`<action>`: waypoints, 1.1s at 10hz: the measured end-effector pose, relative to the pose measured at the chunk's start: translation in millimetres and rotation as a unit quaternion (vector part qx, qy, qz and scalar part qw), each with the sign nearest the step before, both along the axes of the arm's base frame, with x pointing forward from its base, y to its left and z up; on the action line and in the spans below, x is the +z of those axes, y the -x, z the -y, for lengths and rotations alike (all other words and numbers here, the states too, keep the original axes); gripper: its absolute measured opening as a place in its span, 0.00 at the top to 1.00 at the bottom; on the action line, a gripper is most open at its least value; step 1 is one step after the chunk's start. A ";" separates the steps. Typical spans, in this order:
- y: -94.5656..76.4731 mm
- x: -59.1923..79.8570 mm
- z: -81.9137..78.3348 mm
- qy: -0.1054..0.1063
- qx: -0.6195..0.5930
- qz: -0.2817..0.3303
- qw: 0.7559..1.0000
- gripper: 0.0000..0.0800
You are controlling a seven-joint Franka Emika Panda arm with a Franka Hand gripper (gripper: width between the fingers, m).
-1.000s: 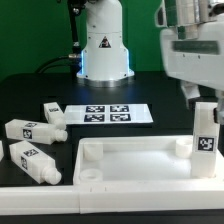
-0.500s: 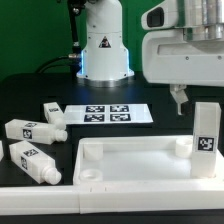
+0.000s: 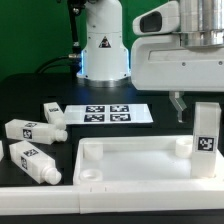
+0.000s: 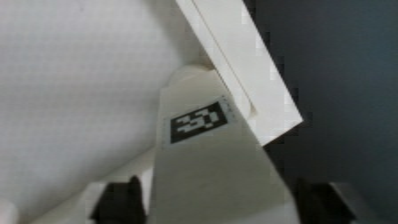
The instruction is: Assemble desk
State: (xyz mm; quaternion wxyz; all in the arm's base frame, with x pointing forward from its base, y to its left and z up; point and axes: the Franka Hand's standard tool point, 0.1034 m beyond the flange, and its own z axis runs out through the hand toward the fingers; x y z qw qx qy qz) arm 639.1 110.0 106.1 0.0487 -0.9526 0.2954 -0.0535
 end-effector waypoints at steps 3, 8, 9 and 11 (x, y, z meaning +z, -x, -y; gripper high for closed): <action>0.9 0.5 1.7 -0.019 -0.158 -0.019 0.987 0.64; 1.3 -0.8 1.1 -0.091 -0.502 -0.044 0.859 0.64; 1.3 -0.7 0.0 -0.090 -0.496 -0.044 0.863 0.64; 1.3 -1.4 0.0 -0.090 -0.496 -0.044 0.863 0.64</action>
Offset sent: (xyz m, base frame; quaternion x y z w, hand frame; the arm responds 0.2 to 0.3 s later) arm 0.0043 -0.0081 0.0084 -0.0393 -0.0067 0.3603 0.9320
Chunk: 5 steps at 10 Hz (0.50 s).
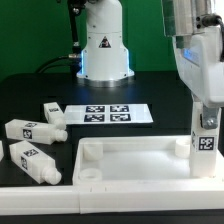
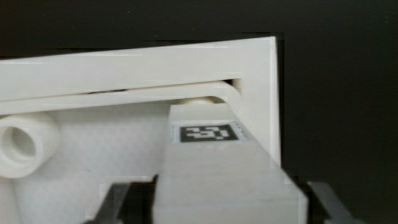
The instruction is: Assemble desk
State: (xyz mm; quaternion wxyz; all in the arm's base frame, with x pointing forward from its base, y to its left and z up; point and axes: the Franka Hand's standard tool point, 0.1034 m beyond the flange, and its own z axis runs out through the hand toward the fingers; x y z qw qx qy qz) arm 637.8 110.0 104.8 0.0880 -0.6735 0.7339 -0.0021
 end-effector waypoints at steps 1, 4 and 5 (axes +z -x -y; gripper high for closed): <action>0.0 0.1 0.2 0.001 0.004 0.001 1.000 0.41; -2.8 29.8 11.7 0.008 0.100 0.027 0.995 0.20; -0.6 24.8 9.8 0.007 0.092 0.022 0.996 0.19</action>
Offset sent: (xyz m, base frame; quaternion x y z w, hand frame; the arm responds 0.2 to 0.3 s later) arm -0.0127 -0.0228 0.0472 0.0121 -0.0221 -0.1294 0.9913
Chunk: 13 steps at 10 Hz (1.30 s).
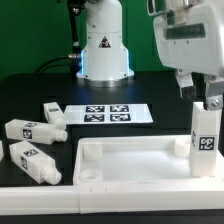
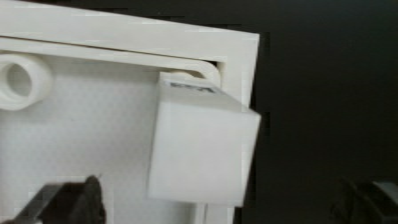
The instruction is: Assemble desk
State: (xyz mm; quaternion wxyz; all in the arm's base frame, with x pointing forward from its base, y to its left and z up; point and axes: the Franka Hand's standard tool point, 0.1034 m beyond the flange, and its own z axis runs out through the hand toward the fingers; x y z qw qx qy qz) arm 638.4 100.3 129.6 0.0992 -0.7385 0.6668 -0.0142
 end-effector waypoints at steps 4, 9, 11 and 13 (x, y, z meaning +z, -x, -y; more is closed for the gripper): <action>0.3 -4.1 -0.7 0.002 0.006 -0.002 1.000 0.19; 10.5 2.4 64.7 0.050 0.245 0.037 0.968 0.19; 10.7 -5.2 78.9 0.061 0.290 0.039 0.954 0.19; 11.2 -5.0 68.6 0.074 0.367 0.046 0.926 0.19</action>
Offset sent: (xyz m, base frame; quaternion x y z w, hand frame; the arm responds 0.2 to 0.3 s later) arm 0.0000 0.0000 0.0000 0.0000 0.0000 0.0000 1.0000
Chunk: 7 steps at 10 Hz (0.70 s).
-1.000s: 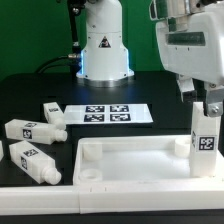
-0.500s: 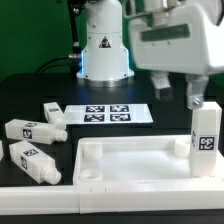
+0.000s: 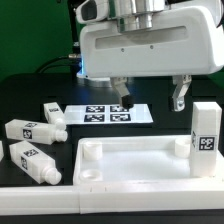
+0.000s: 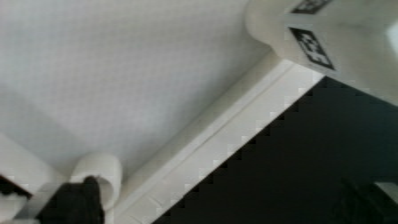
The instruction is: Assemble desk
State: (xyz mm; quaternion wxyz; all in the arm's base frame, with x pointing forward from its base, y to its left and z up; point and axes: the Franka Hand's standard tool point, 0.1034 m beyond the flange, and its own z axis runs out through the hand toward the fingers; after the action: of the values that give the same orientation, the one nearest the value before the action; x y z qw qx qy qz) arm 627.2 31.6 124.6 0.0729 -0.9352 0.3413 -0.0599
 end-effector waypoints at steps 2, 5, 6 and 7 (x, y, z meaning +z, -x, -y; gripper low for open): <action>0.5 -1.6 6.2 0.012 0.066 0.007 0.998 0.19; 11.5 -22.2 71.3 0.032 0.206 0.008 0.978 0.19; 18.4 -29.2 82.9 0.026 0.221 -0.004 0.975 0.19; 21.2 -32.4 86.7 0.030 0.243 -0.009 0.969 0.19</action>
Offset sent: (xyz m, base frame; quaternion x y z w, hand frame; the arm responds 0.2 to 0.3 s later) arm -0.0057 -0.0516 -0.0259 0.0779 -0.0473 -0.1761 0.9801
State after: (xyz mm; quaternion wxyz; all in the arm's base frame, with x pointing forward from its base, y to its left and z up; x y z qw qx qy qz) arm 606.0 -55.1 92.2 0.0541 -0.9924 0.1024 -0.0423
